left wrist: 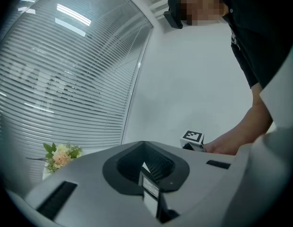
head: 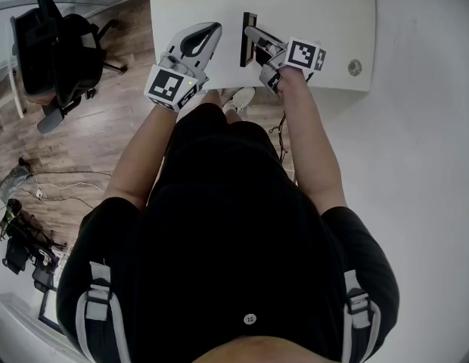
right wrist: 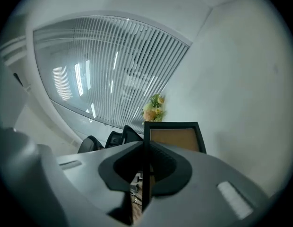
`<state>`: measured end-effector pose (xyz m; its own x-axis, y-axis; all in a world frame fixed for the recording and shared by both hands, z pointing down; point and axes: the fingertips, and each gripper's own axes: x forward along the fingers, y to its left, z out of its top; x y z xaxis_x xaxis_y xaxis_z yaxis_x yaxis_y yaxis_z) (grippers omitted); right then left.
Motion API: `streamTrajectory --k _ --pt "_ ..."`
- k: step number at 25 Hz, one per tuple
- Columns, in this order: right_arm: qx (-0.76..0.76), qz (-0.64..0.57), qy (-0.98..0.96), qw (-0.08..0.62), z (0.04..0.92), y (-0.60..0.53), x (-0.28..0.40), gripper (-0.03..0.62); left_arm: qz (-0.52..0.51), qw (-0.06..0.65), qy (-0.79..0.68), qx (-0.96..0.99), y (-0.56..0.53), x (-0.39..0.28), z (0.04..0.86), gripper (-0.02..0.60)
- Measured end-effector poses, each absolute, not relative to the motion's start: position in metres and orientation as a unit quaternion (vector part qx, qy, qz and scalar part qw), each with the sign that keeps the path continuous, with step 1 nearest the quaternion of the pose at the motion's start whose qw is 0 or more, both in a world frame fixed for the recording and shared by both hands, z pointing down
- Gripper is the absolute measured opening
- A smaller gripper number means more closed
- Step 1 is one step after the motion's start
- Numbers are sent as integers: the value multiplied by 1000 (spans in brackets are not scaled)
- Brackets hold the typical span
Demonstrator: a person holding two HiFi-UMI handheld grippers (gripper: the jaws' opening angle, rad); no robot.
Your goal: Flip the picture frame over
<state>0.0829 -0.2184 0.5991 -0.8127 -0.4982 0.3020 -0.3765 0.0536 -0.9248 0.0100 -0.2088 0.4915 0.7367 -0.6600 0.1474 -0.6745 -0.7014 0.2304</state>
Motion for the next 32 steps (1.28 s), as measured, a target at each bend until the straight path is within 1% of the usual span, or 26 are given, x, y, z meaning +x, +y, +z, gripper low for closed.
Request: streamTrajectory --k 5,16,20,28,32 --pt "-271 -643 713 63 609 -219 76 51 27 138 -363 921 -213 7 497 3" --pt "-189 -683 684 171 622 -228 74 51 28 147 -365 919 -213 7 510 3" --pt "-158 -692 676 197 621 -230 69 51 29 148 -365 919 -214 8 514 3" --pt "-127 -710 662 206 638 -230 68 51 29 153 -366 918 -214 7 519 3" --pt "-130 -702 672 197 638 -232 71 52 29 153 -368 917 -215 5 520 3"
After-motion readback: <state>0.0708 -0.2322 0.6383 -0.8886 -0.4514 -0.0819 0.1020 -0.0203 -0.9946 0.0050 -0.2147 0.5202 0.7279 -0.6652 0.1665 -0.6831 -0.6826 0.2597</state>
